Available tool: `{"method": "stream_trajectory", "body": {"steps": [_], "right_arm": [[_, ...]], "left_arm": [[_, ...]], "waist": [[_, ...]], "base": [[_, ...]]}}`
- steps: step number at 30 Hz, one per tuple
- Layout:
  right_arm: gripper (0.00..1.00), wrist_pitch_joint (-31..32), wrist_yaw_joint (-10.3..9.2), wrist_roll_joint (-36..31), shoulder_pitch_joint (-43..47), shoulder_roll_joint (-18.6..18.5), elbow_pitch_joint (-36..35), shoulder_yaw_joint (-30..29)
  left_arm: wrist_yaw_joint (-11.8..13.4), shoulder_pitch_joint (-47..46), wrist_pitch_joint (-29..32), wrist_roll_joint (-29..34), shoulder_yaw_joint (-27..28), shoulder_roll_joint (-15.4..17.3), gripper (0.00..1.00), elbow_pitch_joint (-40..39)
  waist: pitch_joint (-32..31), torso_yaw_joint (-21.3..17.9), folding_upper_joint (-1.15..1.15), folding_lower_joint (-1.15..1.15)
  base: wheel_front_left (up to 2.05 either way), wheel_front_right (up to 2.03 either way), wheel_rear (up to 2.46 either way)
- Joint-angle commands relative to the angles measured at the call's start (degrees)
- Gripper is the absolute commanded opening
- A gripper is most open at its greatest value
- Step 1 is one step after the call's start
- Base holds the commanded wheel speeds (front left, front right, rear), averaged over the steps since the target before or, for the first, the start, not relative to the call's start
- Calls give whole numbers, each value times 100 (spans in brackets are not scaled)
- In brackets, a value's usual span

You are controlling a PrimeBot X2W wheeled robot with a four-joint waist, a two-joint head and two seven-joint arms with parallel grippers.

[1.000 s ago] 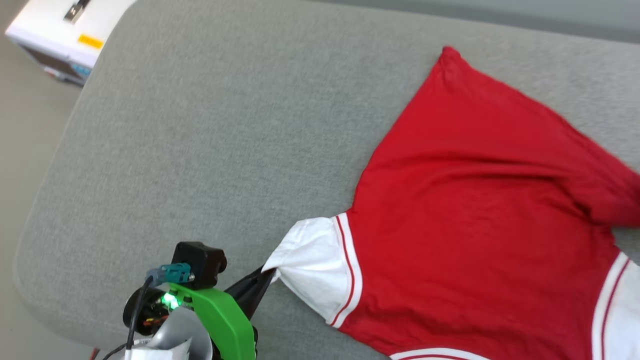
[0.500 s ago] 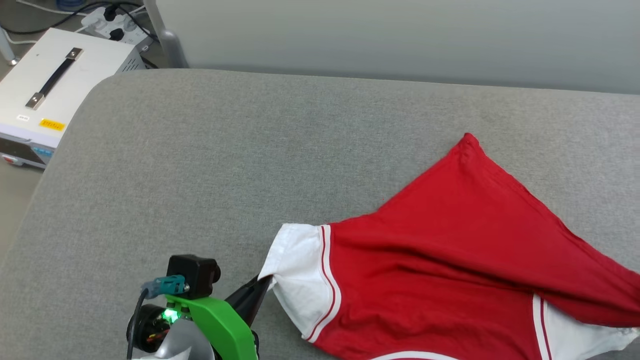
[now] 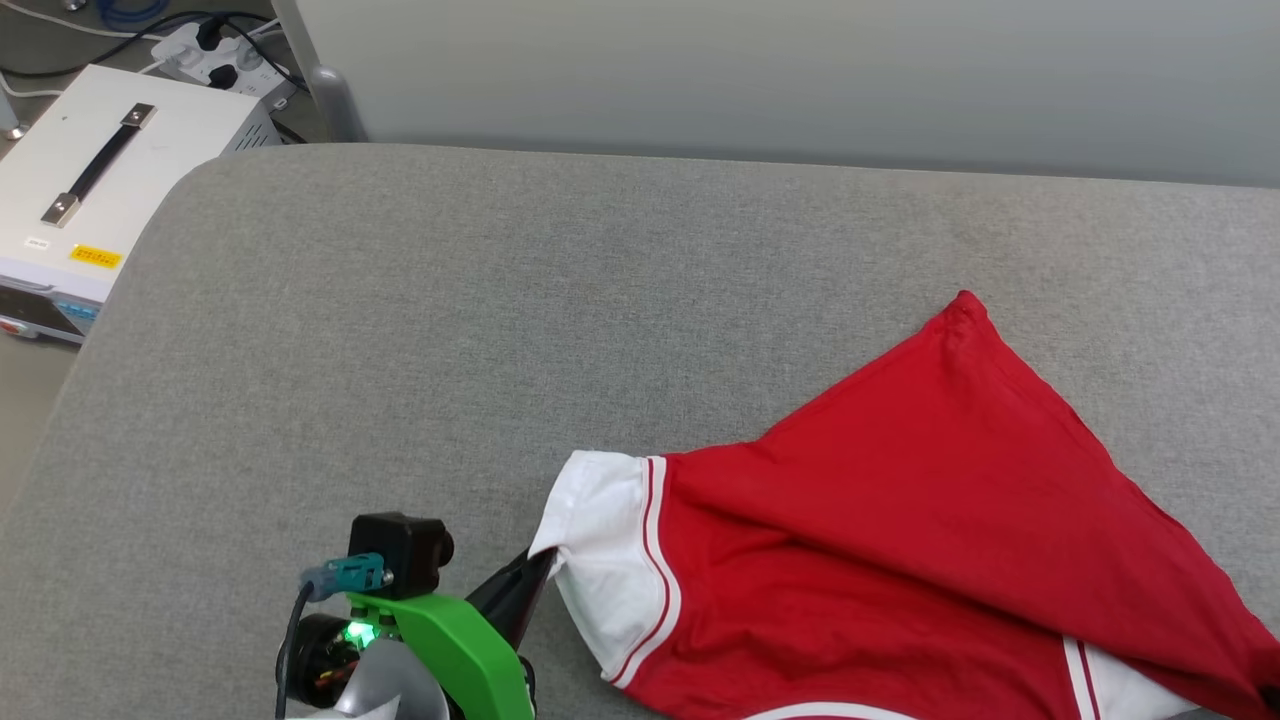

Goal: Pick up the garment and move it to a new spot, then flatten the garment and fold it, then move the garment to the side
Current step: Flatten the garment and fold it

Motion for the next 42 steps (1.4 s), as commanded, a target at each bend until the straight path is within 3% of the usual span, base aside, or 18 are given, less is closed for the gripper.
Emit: {"method": "stream_trajectory", "body": {"steps": [1, 12, 17, 18, 30, 42], "right_arm": [[100, -48, -3, 0, -7, -10, -39, 39], [100, 533, -3, 390, -666, -594, -1023, 518], [100, 1013, -3, 379, -1430, -652, -1335, 826], [100, 1227, -3, 317, -1973, -628, -1320, 1018], [100, 1391, -3, -215, -3527, -787, 9, 1433], [100, 995, -3, -563, -4013, -993, 1136, 1696]], "left_arm": [[-49, -100, -38, 9, 2, -17, 0, 7], [-75, -216, -10, 99, -66, 17, 0, -149], [-103, -370, 22, 178, -115, 4, 0, -290], [-121, -456, 22, 223, -145, -18, 0, -329], [-289, -796, -80, 332, -317, -255, 0, -310], [-436, -1003, -195, 365, -477, -484, 0, -166]], "waist": [[15, 15, 0, 0], [219, 247, 0, 0], [524, 489, 0, 0], [735, 661, 0, 0], [1583, 1362, 0, 0], [1943, 1720, 0, 0]], "base": [[0, 0, 0], [0, 0, 0], [0, 0, 0], [0, 0, 0], [0, 0, 0], [0, 0, 0]]}}
